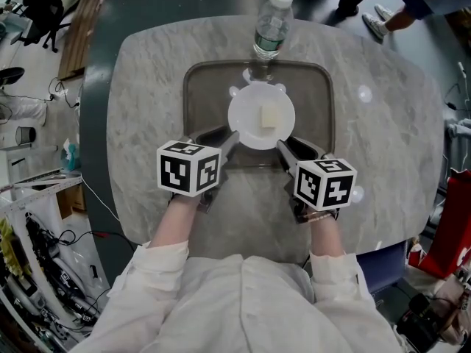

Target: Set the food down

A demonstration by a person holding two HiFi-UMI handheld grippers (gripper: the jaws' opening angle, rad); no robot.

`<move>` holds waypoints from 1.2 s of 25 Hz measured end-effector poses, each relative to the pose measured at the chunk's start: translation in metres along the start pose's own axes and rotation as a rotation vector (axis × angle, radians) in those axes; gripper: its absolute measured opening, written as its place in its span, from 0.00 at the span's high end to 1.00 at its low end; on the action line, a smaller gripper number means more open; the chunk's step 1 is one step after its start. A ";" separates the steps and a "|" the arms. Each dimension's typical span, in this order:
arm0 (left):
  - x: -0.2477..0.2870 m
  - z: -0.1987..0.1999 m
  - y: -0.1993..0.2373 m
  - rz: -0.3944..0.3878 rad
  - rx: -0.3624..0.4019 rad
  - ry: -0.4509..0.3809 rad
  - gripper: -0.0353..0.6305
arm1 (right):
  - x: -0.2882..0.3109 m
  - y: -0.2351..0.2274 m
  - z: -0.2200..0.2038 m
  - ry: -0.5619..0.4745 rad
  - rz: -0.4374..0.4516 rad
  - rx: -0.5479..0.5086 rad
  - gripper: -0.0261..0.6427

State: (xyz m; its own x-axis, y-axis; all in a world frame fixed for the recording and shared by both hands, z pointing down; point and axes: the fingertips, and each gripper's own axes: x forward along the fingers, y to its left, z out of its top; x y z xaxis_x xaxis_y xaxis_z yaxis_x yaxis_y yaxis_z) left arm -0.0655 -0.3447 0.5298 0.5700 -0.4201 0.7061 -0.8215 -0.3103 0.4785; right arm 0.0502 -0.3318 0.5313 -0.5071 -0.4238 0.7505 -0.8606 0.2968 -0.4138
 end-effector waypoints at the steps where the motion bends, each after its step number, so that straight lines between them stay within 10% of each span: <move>1: -0.001 -0.001 0.001 0.002 0.003 -0.001 0.79 | -0.001 0.000 -0.001 -0.002 0.001 -0.001 0.85; 16: -0.060 0.000 -0.051 -0.024 0.100 -0.124 0.79 | -0.078 0.039 0.017 -0.256 0.083 -0.088 0.93; 30: -0.146 -0.031 -0.182 -0.249 0.168 -0.507 0.89 | -0.203 0.112 -0.016 -0.479 0.403 -0.121 0.96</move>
State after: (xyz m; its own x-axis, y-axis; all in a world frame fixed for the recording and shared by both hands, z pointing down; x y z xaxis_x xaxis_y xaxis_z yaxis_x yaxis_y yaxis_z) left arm 0.0001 -0.2001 0.3561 0.7167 -0.6599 0.2257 -0.6713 -0.5652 0.4795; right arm 0.0573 -0.1985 0.3414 -0.7790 -0.5863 0.2225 -0.6007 0.5957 -0.5332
